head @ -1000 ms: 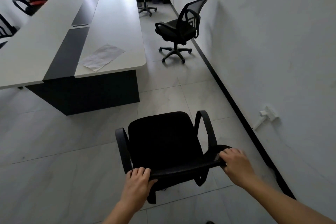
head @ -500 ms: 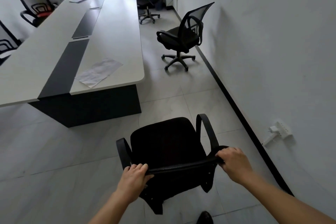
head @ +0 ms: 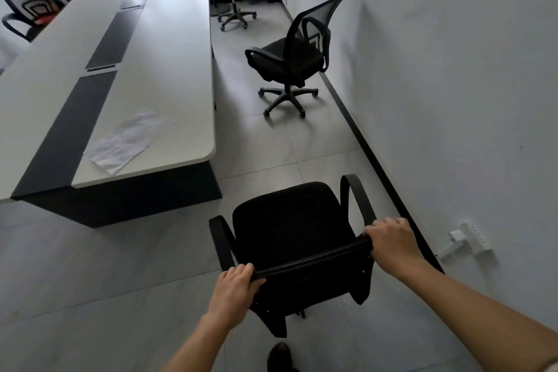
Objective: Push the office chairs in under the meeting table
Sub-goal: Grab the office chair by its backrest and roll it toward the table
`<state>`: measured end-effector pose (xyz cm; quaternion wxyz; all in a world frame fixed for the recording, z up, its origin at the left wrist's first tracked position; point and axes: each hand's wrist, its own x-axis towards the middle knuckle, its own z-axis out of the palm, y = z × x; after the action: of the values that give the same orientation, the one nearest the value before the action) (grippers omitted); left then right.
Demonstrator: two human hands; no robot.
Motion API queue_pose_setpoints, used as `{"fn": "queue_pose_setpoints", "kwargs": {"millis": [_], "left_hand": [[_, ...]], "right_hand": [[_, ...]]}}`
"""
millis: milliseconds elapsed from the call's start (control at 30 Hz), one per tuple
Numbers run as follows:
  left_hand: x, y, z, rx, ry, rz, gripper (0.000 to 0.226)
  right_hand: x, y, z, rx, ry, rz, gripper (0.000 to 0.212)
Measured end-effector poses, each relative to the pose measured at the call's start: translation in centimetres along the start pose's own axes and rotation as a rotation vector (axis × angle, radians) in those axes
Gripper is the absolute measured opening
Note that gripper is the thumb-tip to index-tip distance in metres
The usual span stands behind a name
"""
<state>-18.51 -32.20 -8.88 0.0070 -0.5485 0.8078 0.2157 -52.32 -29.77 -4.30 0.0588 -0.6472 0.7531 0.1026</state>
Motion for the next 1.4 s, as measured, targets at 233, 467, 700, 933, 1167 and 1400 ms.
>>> {"fn": "queue_pose_setpoints", "kwargs": {"millis": [233,467,700,933,1167,1400], "left_hand": [[10.3,-0.2,-0.7,-0.053,-0.038,-0.003,0.024],[22.7,3.6,-4.5,-0.038,-0.089,0.062,0.025],[32.1,6.8,-4.8,-0.125,-0.060,0.021,0.026],[41.5,11.0,-5.3,-0.175,0.010,-0.110,0.019],[47.3,13.1,-8.0,-0.236,0.065,-0.318,0.017],[52.5,9.1,-11.4,-0.209,0.134,-0.455,0.019]], "right_hand": [[10.5,2.3,-1.3,-0.008,0.048,-0.013,0.023],[21.2,8.4,-3.4,-0.028,0.029,0.064,0.022],[32.3,13.9,-5.4,-0.098,0.011,0.087,0.026],[45.5,18.6,-7.8,-0.115,0.068,-0.065,0.024],[56.7,18.0,-11.4,-0.128,0.059,-0.261,0.029],[66.7,13.3,-14.0,-0.103,0.013,-0.408,0.026]]}}
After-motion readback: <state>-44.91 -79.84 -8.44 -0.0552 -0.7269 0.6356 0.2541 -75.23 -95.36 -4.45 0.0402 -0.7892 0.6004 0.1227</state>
